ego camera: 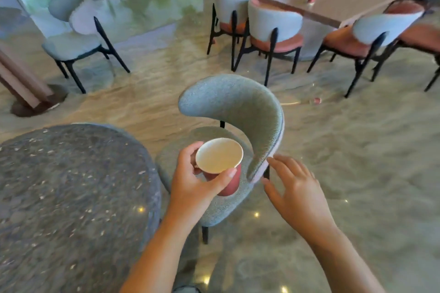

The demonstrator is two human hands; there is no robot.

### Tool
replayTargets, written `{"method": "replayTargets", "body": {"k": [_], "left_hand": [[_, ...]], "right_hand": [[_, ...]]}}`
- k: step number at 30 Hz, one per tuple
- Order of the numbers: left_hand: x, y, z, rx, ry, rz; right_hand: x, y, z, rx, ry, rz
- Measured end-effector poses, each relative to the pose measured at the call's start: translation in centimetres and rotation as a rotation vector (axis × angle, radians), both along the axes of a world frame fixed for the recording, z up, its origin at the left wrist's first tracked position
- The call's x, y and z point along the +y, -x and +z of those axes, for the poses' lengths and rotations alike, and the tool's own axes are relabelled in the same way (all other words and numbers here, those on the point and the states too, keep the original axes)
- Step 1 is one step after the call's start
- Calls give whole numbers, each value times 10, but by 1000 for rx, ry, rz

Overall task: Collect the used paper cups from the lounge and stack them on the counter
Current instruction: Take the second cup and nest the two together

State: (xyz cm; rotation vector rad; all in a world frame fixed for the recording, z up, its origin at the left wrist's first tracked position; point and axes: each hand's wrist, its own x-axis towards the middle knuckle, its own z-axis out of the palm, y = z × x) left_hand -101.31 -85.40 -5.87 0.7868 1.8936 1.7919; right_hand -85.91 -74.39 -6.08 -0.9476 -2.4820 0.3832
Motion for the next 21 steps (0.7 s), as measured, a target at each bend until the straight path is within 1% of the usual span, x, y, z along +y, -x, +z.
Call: {"method": "replayTargets", "body": {"k": [5, 9, 14, 18, 21], "left_hand": [[47, -54, 0, -9, -3, -182], [81, -79, 4, -4, -7, -311], [135, -83, 2, -16, -21, -410], [194, -69, 1, -14, -13, -442], [243, -54, 8, -6, -22, -436]], "right_hand": [[24, -69, -1, 6, 3, -192], [42, -97, -2, 23, 34, -317], [86, -107, -7, 25, 54, -402], [140, -98, -6, 10, 53, -452], [183, -83, 0, -15, 43, -444]]}}
